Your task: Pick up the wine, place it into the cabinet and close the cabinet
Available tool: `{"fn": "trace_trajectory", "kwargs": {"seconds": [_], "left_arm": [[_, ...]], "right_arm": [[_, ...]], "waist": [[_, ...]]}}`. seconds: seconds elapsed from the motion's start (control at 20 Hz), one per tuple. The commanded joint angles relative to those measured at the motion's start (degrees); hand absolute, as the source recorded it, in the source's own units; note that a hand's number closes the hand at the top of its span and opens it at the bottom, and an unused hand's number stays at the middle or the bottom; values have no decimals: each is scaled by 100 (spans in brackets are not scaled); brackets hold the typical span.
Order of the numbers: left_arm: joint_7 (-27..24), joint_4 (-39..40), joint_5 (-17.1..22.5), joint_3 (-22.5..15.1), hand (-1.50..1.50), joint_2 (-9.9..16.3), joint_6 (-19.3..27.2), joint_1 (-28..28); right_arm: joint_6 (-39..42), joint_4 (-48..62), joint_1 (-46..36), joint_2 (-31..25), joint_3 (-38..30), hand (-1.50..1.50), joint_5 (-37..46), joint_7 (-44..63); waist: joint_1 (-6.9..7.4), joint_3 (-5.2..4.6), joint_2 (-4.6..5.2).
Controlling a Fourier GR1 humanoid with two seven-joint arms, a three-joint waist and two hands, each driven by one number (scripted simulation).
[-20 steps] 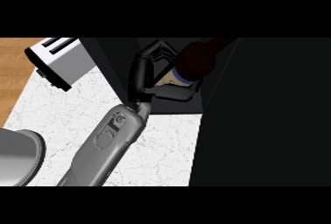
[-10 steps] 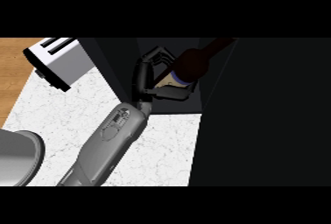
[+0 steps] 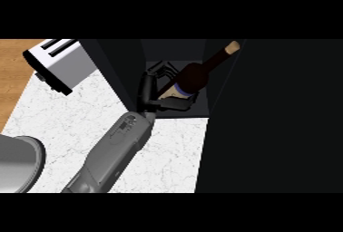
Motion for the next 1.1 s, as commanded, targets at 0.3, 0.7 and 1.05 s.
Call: {"fn": "trace_trajectory", "kwargs": {"seconds": [0.3,0.7,1.05], "left_arm": [[-788,1167,324,-234,150,-1,258,-301],[-1221,1868,944,219,150,-1,-28,-789],[-1544,2795,1399,646,150,-1,-500,-1193]], "right_arm": [[72,-473,175,30,-56,-150,-421,115],[-223,-426,-316,54,170,-150,-226,559],[202,69,-72,77,-111,-150,-508,-168]], "waist": [[-30,-1,8],[-53,-8,6],[-133,-3,59]]}}
